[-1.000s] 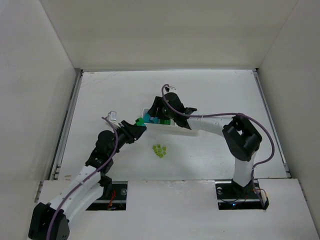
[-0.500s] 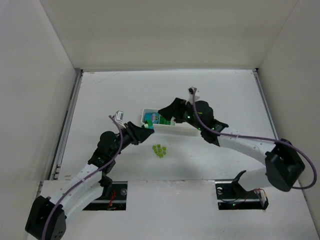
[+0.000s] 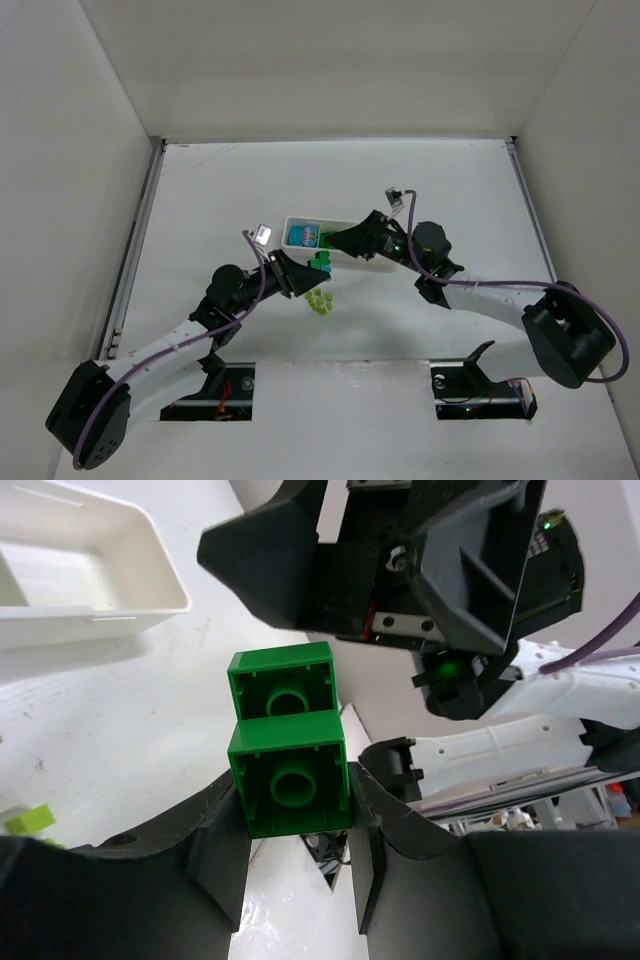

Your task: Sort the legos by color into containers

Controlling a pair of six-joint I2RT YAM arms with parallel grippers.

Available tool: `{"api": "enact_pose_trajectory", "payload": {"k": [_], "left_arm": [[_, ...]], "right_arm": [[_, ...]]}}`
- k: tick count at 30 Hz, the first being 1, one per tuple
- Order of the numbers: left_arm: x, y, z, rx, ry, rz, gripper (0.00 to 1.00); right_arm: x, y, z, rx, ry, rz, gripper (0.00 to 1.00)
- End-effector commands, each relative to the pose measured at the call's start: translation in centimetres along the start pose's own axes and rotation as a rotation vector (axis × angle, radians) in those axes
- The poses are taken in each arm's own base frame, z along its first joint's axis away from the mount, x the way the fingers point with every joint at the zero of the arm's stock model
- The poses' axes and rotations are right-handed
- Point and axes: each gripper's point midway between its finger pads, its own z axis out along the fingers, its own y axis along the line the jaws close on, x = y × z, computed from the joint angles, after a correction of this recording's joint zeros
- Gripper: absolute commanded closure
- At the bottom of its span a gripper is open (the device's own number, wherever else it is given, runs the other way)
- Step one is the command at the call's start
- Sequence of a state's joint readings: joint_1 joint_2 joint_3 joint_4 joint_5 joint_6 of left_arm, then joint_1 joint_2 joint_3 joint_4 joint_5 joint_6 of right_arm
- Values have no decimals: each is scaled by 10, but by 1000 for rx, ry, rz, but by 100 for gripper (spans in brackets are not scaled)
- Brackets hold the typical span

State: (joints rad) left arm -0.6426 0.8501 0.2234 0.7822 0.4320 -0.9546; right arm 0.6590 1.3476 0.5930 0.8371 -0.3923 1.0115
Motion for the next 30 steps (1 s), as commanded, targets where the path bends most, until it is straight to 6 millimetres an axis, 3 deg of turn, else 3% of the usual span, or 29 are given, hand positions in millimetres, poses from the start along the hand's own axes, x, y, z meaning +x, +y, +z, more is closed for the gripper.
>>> {"api": "enact_pose_trajectory", "payload": {"k": [1, 5, 10, 18, 27, 30], "left_arm": [[-21, -47, 3, 164, -51, 39, 86], [-26, -55, 2, 196, -65, 15, 86], [-29, -58, 2, 217, -76, -7, 86], [-28, -61, 2, 224, -74, -13, 86], [-26, -63, 2, 232, -69, -14, 85], [-26, -63, 1, 233, -70, -13, 85]], "right_arm": [[-1, 46, -8, -189, -13, -40, 18], [3, 46, -11, -202, -4, -34, 22], [14, 60, -15, -267, 23, -37, 29], [16, 57, -10, -262, 33, -11, 46], [20, 54, -2, -276, 55, 15, 47], [19, 55, 0, -286, 55, 28, 55]]}}
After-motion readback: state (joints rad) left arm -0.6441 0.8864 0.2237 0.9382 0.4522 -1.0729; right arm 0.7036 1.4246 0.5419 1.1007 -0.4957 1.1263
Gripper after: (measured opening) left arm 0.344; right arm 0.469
